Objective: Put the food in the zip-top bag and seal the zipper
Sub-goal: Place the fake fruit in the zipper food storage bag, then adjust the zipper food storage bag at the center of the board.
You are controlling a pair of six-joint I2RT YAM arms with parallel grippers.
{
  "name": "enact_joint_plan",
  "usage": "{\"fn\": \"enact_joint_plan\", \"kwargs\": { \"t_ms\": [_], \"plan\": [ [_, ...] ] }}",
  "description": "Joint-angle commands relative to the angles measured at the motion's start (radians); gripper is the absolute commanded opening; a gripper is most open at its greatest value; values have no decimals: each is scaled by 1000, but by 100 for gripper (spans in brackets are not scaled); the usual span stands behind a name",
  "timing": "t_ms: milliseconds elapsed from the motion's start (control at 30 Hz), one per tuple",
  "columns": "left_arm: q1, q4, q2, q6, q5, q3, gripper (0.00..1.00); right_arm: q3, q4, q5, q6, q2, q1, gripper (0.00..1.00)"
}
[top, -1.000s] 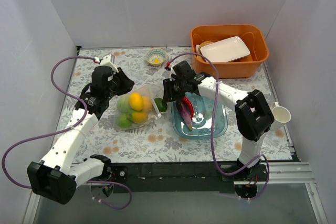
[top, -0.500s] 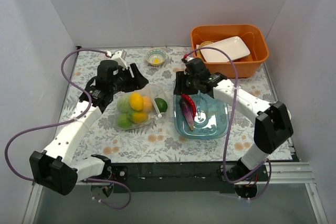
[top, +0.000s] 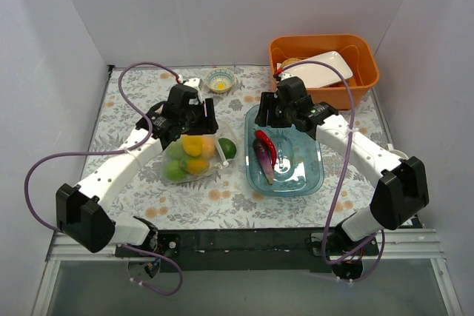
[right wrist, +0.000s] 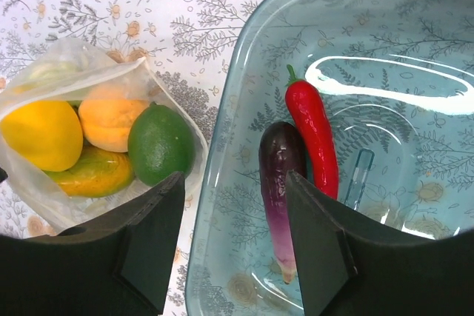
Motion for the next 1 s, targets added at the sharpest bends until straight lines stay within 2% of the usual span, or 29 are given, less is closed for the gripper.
{"fn": "enact_joint_plan", "kwargs": {
  "t_ms": [0, 167, 300, 433, 467, 600, 700, 967],
  "plan": [
    [-14, -55, 25, 6, -76, 45, 58, -18, 15, 8, 12, -37, -14, 65],
    [-35, -55, 50, -18, -96, 63, 57, -23, 16, -1, 13, -34, -15, 65],
    [-44, -70, 86, -40, -112, 85, 52, -24, 18, -17, 13, -26, -18, 65],
    [-54, -110, 146, -67, -148, 106, 39, -23, 19, -31, 12, -20, -18, 65],
    [-54, -114, 152, -72, -156, 109, 30, -23, 19, -35, 13, -17, -18, 65],
    [-55, -128, 157, -83, -200, 129, 9, -23, 26, -81, 15, -5, -18, 65],
    [-55, -146, 139, -87, -250, 155, 2, -26, 52, -145, 16, 14, -18, 65],
    [-41, -199, 7, -109, -369, 230, 0, -13, 159, -345, 53, 107, -9, 66]
  ]
}}
